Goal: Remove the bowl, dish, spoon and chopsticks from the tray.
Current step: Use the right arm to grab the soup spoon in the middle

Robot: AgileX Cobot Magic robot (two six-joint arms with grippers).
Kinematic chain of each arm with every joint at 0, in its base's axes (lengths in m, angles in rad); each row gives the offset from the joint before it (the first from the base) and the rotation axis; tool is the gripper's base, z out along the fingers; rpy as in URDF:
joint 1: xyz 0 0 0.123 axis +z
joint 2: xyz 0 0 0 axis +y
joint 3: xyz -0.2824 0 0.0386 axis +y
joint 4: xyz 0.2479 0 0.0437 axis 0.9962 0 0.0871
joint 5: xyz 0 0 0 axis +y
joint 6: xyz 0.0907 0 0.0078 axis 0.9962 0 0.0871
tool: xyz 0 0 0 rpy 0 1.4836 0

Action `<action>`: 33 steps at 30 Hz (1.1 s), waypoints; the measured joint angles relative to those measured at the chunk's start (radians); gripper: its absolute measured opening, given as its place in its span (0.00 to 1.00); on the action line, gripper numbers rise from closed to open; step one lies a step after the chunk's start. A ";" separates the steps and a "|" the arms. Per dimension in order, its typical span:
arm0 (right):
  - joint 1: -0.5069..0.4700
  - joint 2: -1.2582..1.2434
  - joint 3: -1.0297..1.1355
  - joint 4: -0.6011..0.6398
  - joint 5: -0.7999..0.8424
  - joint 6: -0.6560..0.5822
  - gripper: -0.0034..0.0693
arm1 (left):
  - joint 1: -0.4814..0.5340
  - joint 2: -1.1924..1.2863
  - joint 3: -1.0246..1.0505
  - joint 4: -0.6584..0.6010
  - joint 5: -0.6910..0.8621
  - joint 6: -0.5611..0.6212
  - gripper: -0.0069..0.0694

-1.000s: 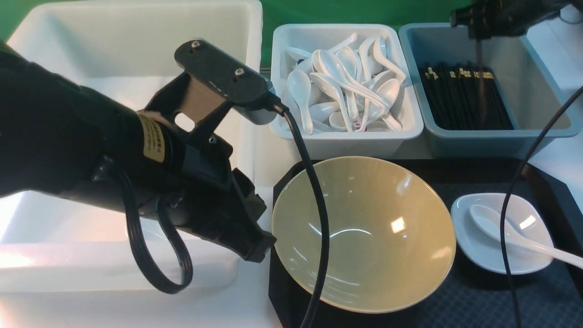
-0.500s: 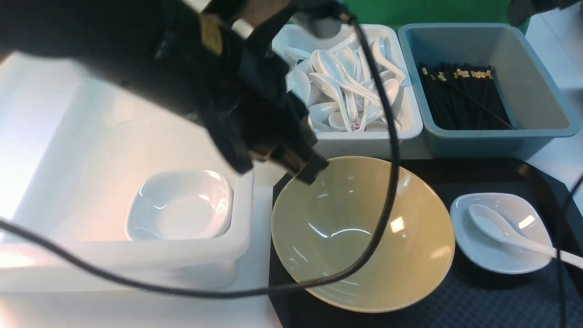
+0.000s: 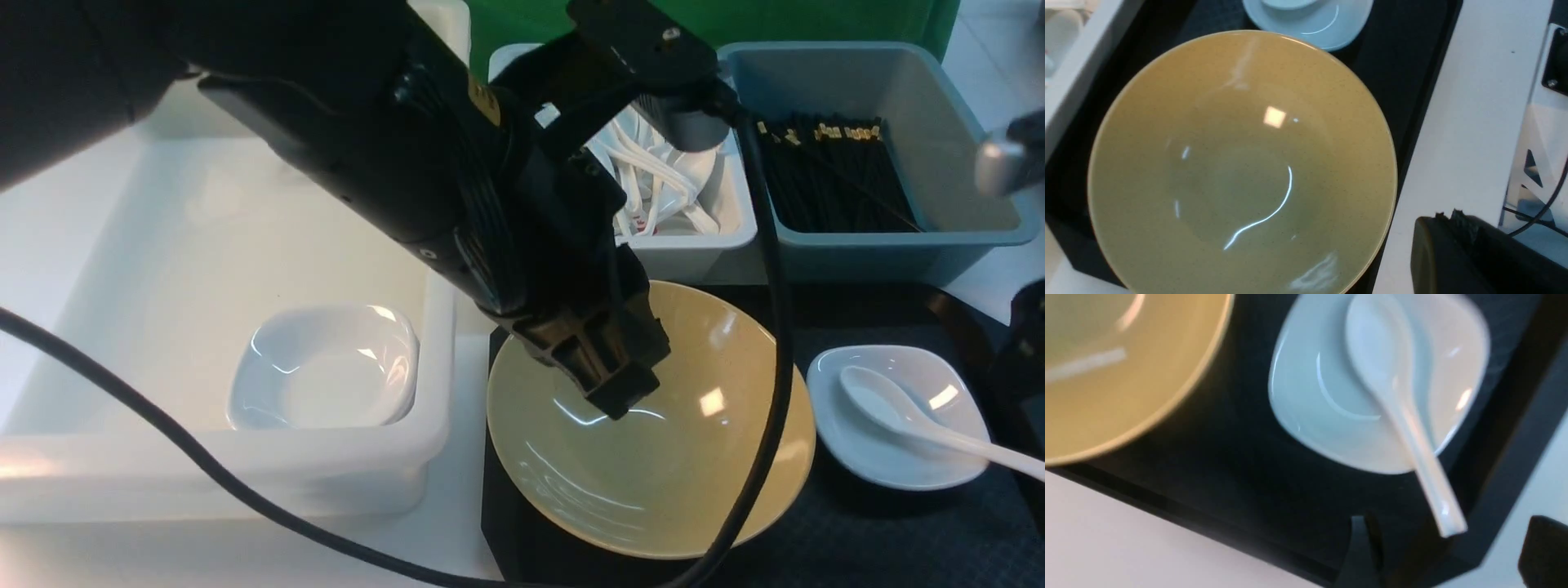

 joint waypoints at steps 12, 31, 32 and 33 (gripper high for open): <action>0.007 0.125 0.158 0.012 -0.309 -0.102 0.75 | 0.000 0.013 0.069 -0.035 -0.005 0.054 0.08; 0.067 0.351 0.154 -0.066 -0.438 -0.116 0.68 | 0.000 0.015 0.076 -0.035 0.000 0.063 0.08; 0.067 0.353 0.152 -0.067 -0.438 -0.113 0.63 | 0.000 0.015 0.076 -0.035 0.001 0.063 0.08; 0.067 0.354 0.147 -0.067 -0.431 -0.107 0.58 | 0.000 0.015 0.076 -0.035 0.001 0.063 0.08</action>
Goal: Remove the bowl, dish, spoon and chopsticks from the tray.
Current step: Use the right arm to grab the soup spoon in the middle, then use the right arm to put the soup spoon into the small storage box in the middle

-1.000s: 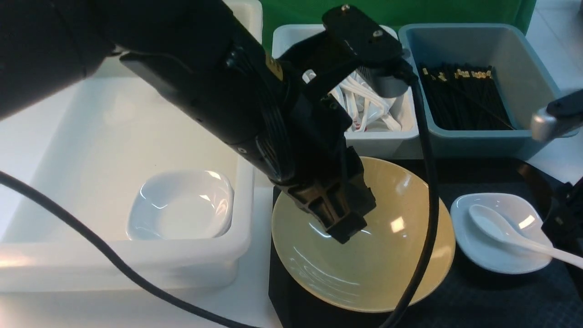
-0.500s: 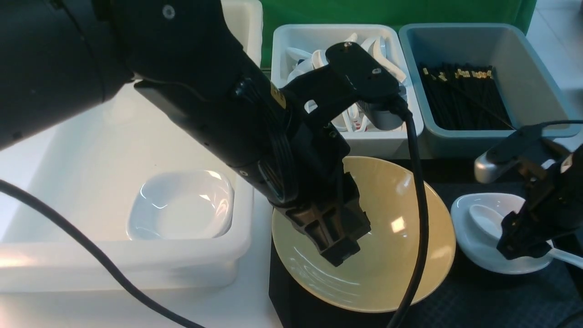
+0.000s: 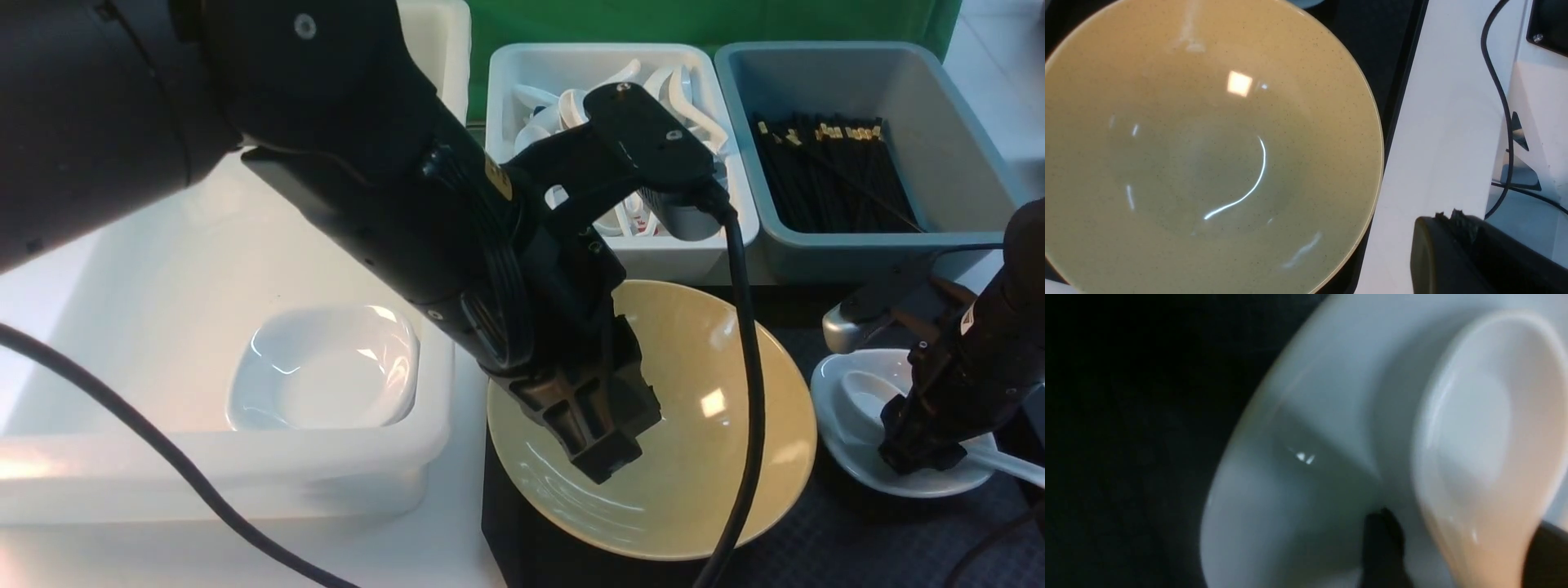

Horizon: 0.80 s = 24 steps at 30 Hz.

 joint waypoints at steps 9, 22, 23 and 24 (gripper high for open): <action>0.007 -0.021 -0.214 0.000 0.229 0.066 0.40 | 0.000 -0.029 0.007 0.122 0.035 -0.108 0.08; 0.205 0.059 -0.767 0.065 -0.063 0.202 0.40 | 0.000 -0.395 0.348 0.358 -0.066 -0.439 0.08; 0.209 0.108 -0.821 0.068 -0.109 0.223 0.40 | 0.000 -0.409 0.366 0.359 -0.070 -0.460 0.08; 0.210 0.116 -0.830 0.068 -0.122 0.224 0.40 | 0.000 -0.413 0.376 0.359 -0.071 -0.468 0.08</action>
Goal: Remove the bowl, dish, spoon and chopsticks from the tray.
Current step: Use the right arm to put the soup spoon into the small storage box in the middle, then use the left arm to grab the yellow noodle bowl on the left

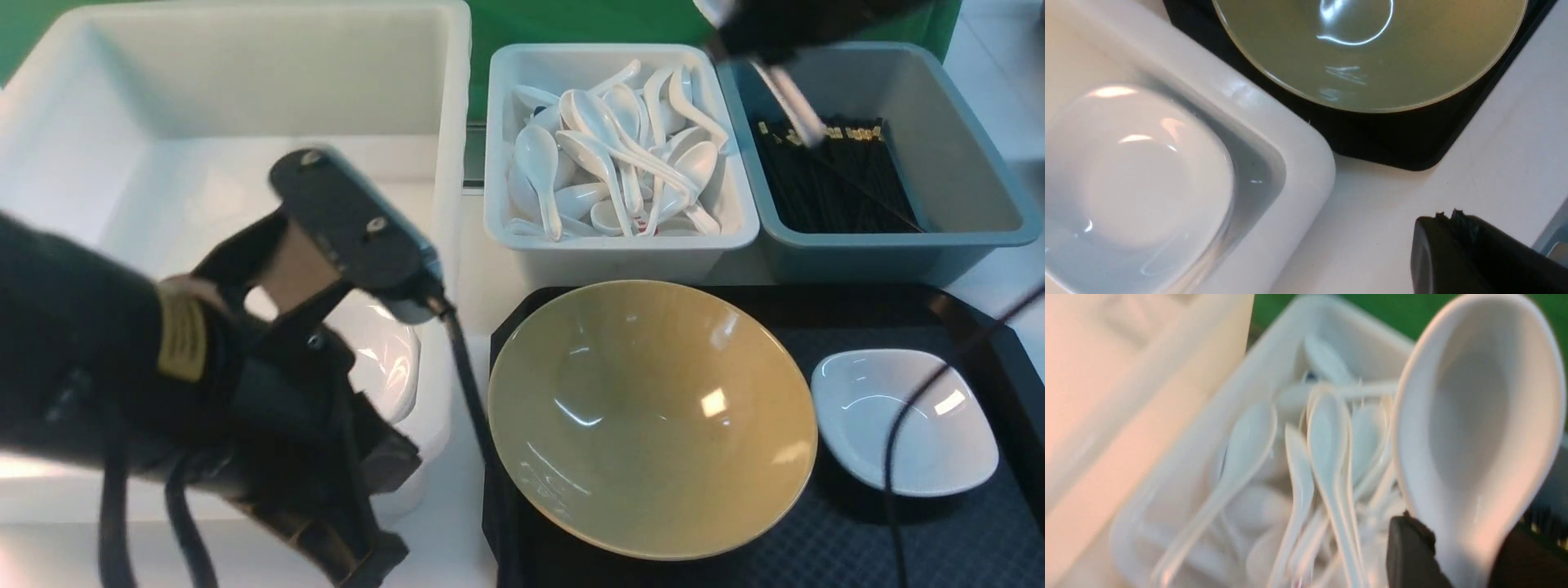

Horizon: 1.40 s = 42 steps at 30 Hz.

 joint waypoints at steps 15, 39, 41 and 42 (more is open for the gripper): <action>0.001 0.301 -0.472 0.045 0.307 0.027 0.95 | 0.000 -0.002 0.004 0.015 0.000 -0.202 0.08; 0.001 -0.551 0.302 0.051 0.628 -0.118 0.19 | 0.064 0.801 -0.697 0.183 0.133 -0.066 0.72; 0.001 -0.597 0.356 0.051 0.628 -0.118 0.19 | 0.083 0.823 -0.698 0.172 0.088 -0.058 0.72; 0.001 -0.614 0.375 0.051 0.628 -0.118 0.19 | 0.091 0.835 -0.698 0.164 0.069 -0.051 0.72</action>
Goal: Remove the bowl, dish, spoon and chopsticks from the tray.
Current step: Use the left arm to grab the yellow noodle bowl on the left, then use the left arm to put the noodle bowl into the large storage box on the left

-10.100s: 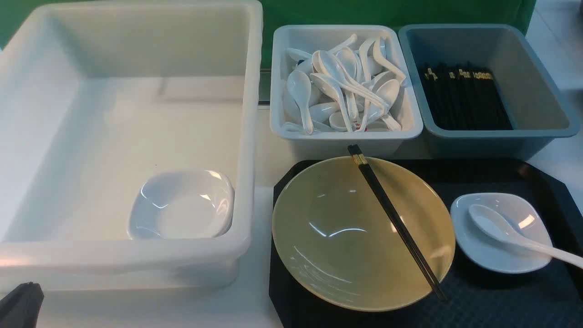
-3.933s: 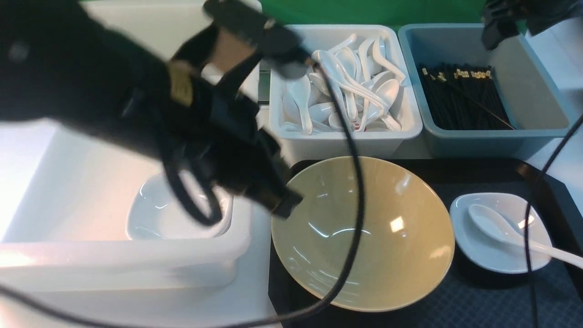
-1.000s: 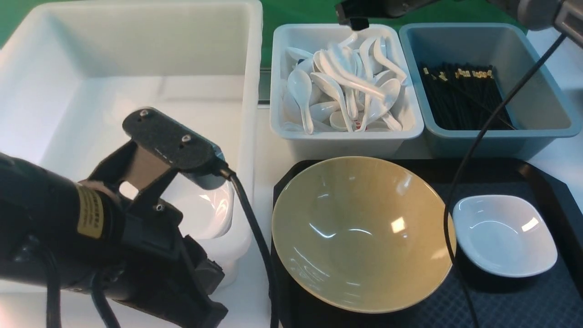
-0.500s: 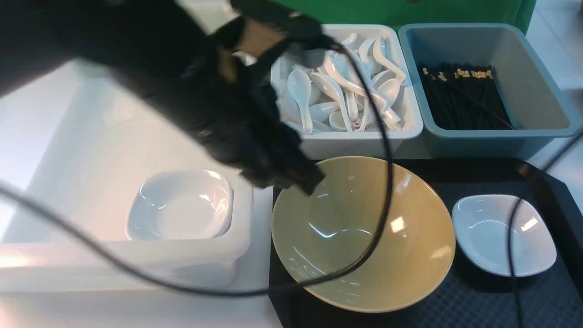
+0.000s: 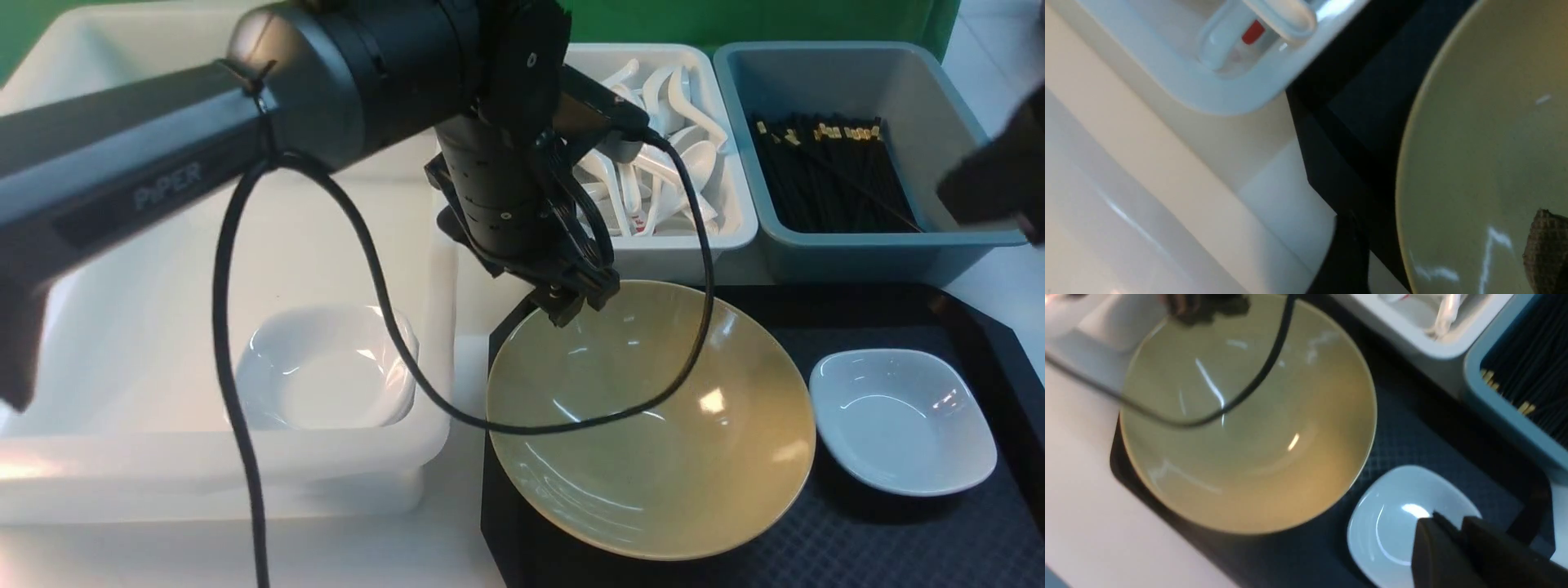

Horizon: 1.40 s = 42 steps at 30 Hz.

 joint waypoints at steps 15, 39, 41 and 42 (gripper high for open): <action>0.000 -0.034 0.043 0.000 0.000 0.004 0.20 | 0.008 0.144 -0.006 -0.102 -0.052 0.052 0.25; 0.302 -0.013 -0.107 0.024 -0.101 -0.033 0.20 | 1.068 -0.430 0.120 -0.620 0.084 0.213 0.10; 0.309 -0.003 -0.107 0.024 -0.101 -0.043 0.20 | 1.142 -0.430 0.184 -0.617 0.045 0.217 0.10; 0.310 0.002 -0.107 0.024 -0.101 -0.045 0.20 | 1.166 -0.430 0.211 -0.615 0.021 0.219 0.10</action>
